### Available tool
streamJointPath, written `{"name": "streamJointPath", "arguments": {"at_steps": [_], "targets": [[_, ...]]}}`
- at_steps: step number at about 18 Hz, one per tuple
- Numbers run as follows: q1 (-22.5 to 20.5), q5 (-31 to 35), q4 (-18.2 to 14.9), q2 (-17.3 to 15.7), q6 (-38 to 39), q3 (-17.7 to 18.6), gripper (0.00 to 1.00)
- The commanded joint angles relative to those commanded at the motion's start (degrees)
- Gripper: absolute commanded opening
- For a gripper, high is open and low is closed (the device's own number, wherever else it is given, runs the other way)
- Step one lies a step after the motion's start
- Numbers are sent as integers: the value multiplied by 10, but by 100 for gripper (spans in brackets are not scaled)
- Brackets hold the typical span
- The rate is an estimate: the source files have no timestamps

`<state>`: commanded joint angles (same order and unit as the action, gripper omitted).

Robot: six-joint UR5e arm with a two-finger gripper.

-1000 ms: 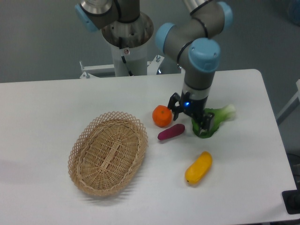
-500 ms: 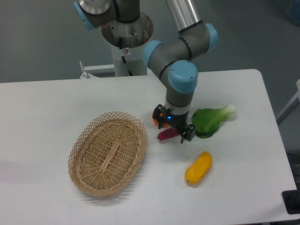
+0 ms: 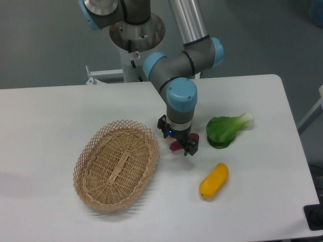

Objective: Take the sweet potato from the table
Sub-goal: 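Lower the gripper onto the purple sweet potato and close on it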

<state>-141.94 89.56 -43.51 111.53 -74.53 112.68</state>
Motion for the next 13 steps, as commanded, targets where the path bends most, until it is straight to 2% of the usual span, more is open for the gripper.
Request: {"name": "streamJointPath", "arguments": {"at_steps": [3,8,10,13], "targets": [[1,24,1,8,-1,-2,93],[0,27,3,9,-2,-8,50],[1,26,4,8,-1,-11,36],[0,26,4,7,-2,-22,27]]}}
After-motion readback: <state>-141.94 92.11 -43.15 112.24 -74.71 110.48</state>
